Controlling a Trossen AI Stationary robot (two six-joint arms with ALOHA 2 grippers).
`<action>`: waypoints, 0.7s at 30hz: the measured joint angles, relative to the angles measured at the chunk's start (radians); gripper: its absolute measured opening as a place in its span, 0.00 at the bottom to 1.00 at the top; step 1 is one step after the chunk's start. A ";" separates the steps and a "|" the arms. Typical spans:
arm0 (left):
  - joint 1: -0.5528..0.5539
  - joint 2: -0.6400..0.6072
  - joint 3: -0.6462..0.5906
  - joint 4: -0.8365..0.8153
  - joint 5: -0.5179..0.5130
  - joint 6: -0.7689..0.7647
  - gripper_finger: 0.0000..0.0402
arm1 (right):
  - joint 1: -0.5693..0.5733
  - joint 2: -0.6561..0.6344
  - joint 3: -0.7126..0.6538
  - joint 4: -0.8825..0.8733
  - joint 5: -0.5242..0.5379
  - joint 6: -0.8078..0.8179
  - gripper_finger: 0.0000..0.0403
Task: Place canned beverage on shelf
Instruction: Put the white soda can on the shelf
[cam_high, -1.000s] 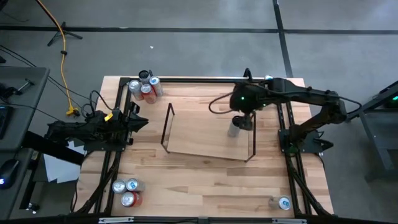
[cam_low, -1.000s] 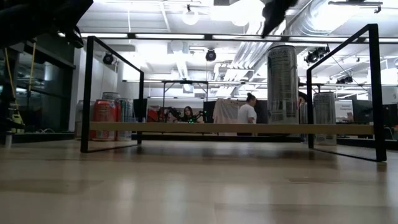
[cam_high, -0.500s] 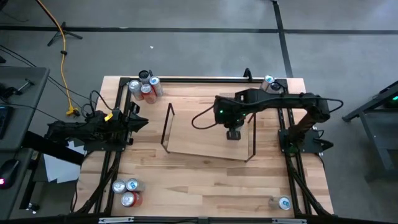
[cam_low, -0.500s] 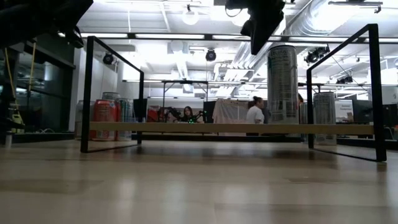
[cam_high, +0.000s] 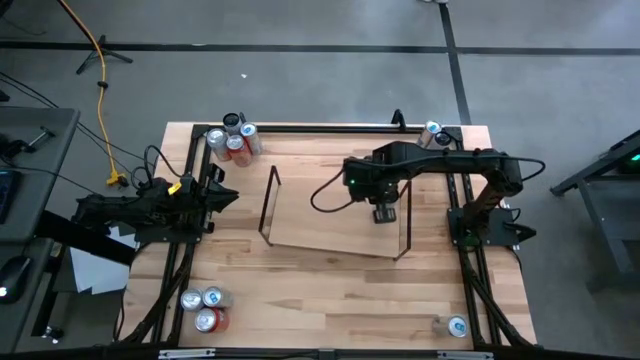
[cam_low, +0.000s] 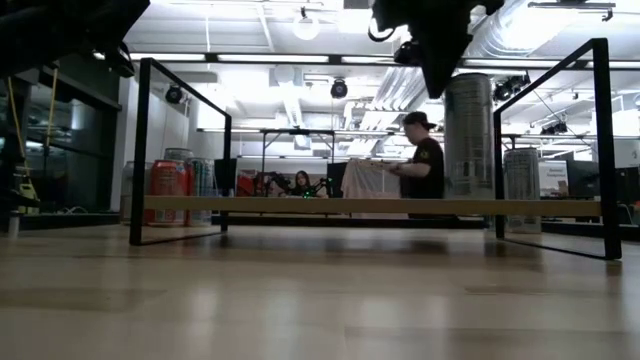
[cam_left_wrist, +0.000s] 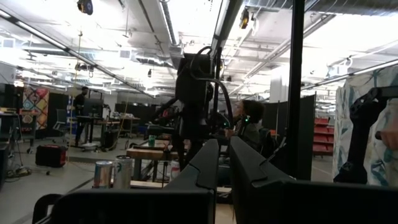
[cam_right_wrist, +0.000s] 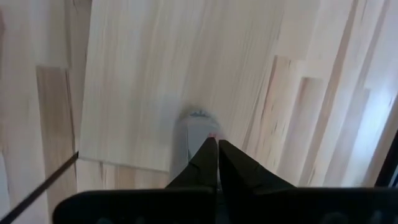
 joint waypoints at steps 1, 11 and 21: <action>0.000 0.000 0.000 0.000 0.000 0.000 0.01 | 0.000 0.000 0.000 -0.010 0.000 -0.005 0.00; 0.000 0.000 0.000 0.000 0.000 0.000 0.01 | 0.000 0.000 0.000 -0.079 0.045 -0.031 0.00; 0.000 0.000 0.000 0.000 0.000 0.000 0.01 | 0.000 0.000 0.000 -0.115 0.046 -0.031 0.00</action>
